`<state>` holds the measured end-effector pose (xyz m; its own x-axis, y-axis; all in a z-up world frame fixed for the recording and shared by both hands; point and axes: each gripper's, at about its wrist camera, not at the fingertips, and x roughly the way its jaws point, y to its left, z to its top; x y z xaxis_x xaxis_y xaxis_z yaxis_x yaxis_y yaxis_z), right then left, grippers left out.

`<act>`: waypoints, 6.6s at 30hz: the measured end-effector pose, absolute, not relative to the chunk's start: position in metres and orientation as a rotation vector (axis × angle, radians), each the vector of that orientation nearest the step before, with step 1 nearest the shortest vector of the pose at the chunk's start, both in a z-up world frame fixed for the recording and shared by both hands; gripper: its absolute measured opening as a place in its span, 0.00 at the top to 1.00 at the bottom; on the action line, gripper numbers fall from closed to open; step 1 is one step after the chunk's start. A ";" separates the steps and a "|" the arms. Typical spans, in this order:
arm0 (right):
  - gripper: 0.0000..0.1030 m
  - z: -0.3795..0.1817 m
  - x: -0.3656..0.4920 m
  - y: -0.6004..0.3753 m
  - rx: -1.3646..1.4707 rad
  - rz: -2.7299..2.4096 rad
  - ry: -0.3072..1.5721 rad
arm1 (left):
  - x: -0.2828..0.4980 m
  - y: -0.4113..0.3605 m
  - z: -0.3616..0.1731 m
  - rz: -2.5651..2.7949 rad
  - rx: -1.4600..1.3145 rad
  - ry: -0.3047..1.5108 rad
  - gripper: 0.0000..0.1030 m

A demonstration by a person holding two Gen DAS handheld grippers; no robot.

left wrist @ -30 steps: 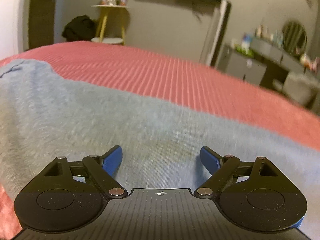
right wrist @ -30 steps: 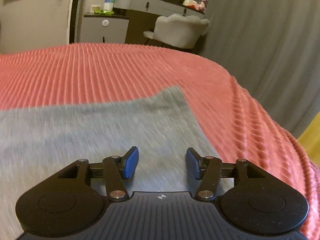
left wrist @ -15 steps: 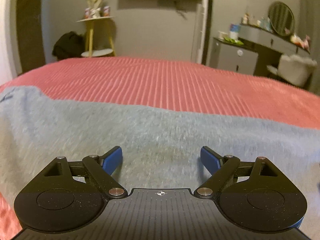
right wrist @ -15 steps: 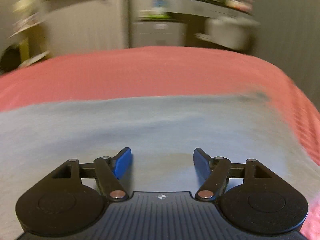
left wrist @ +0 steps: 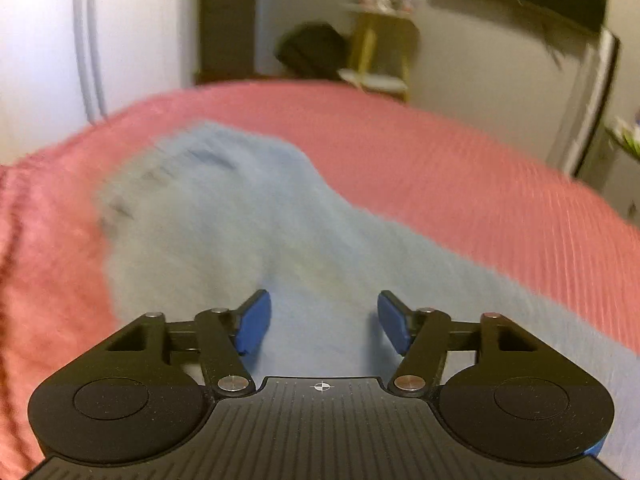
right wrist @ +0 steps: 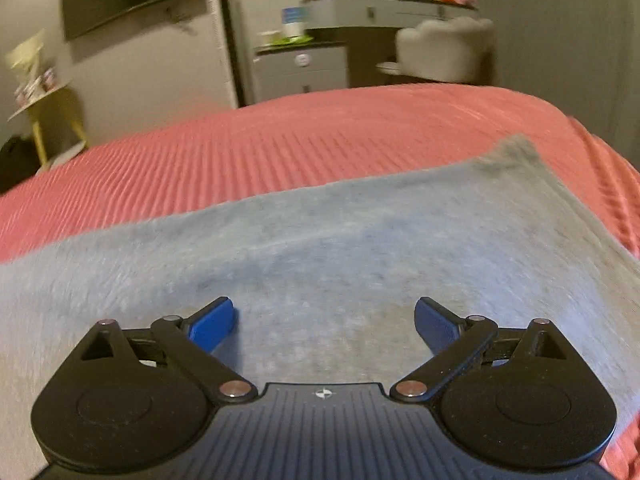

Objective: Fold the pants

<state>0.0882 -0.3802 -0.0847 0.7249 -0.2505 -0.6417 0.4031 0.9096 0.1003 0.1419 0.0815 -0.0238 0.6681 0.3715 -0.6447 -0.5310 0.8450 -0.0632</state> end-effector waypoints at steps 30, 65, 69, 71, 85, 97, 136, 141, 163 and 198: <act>0.04 -0.091 0.102 -0.383 0.208 -0.396 0.702 | 0.085 0.272 -0.027 0.265 -0.617 0.415 0.56; 0.72 -0.088 -0.081 -0.574 1.149 -0.694 0.484 | 0.080 -0.052 -0.071 -0.178 -0.095 0.839 0.12; 0.72 -0.092 -0.080 -0.589 1.164 -0.710 0.473 | 0.085 -0.056 -0.071 -0.162 -0.085 0.833 0.11; 0.72 -0.096 -0.074 -0.598 1.198 -0.697 0.467 | 0.076 -0.058 -0.067 -0.158 -0.069 0.827 0.10; 0.83 -0.099 -0.056 -0.609 1.152 -0.630 0.474 | 0.077 -0.063 -0.068 -0.150 -0.083 0.812 0.08; 0.90 -0.008 -0.010 -0.539 0.636 -0.432 0.495 | 0.077 -0.057 -0.066 -0.150 -0.136 0.812 0.10; 0.39 -0.073 -0.041 -0.489 1.195 -0.148 0.623 | 0.151 -0.196 -0.075 -0.675 -0.468 1.100 0.17; 0.36 -0.078 -0.051 -0.492 1.162 -0.112 0.523 | 0.167 -0.230 -0.086 -0.692 -0.494 1.134 0.16; 0.34 -0.091 -0.044 -0.483 1.281 0.035 0.467 | 0.161 -0.165 -0.060 -0.577 -0.509 1.044 0.84; 0.34 -0.045 -0.011 -0.393 0.913 -0.029 0.897 | 0.140 -0.033 -0.097 -0.632 -0.788 1.056 0.33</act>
<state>-0.0109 -0.3927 -0.0450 0.6496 0.3345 -0.6827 0.3780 0.6370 0.6718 0.1396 -0.0333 -0.0973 0.3682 -0.7771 -0.5104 0.0833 0.5743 -0.8144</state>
